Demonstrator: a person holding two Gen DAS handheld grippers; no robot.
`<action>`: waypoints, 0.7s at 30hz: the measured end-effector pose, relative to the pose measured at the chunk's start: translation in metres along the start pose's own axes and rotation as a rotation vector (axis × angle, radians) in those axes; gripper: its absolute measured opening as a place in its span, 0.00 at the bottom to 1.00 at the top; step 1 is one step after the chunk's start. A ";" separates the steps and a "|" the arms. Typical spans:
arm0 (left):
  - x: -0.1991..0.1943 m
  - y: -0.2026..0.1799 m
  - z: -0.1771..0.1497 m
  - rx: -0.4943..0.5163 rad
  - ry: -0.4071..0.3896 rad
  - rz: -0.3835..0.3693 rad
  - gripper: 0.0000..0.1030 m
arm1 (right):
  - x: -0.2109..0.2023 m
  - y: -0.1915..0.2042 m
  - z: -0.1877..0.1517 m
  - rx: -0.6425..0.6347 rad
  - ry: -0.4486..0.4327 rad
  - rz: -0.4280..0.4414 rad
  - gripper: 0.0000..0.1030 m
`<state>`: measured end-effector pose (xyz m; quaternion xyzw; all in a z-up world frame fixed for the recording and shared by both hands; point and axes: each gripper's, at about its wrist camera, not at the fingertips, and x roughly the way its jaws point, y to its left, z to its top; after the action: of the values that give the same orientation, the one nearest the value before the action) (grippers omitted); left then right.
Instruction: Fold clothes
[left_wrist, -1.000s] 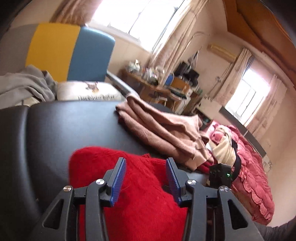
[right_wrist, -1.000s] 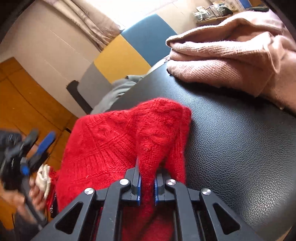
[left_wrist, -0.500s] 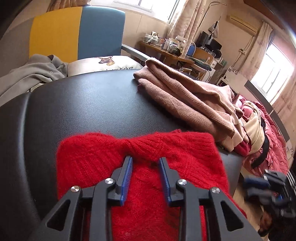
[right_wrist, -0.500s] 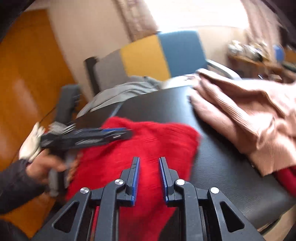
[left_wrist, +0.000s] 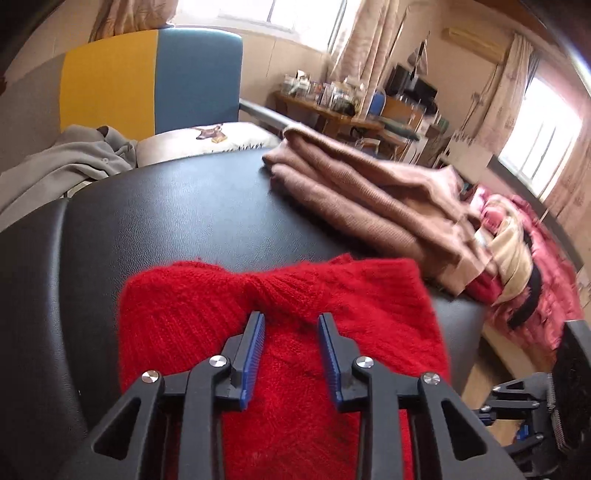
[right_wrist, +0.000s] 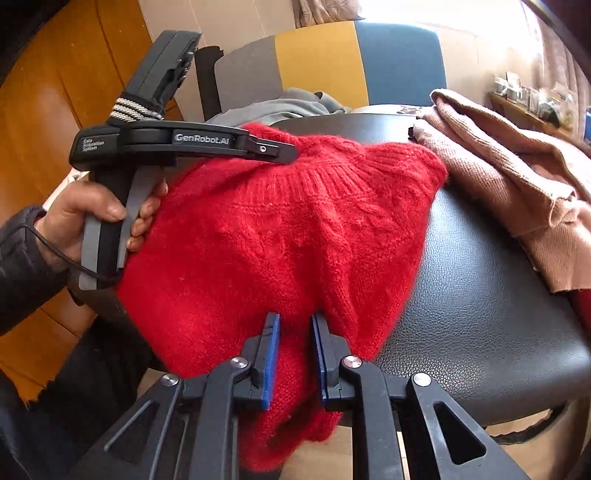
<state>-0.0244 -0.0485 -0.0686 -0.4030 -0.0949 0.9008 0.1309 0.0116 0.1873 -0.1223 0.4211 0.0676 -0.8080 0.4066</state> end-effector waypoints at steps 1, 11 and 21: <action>-0.007 0.003 0.000 -0.015 -0.015 -0.015 0.33 | -0.001 -0.002 0.002 0.019 0.001 0.011 0.17; -0.066 0.000 -0.045 0.080 -0.126 -0.011 0.35 | -0.007 -0.020 0.082 0.183 -0.162 -0.045 0.48; -0.035 -0.020 -0.097 0.083 -0.099 -0.062 0.36 | 0.068 -0.077 0.075 0.389 -0.179 -0.168 0.00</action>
<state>0.0739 -0.0337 -0.1021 -0.3489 -0.0764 0.9184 0.1704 -0.1114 0.1631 -0.1426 0.4109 -0.0912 -0.8711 0.2531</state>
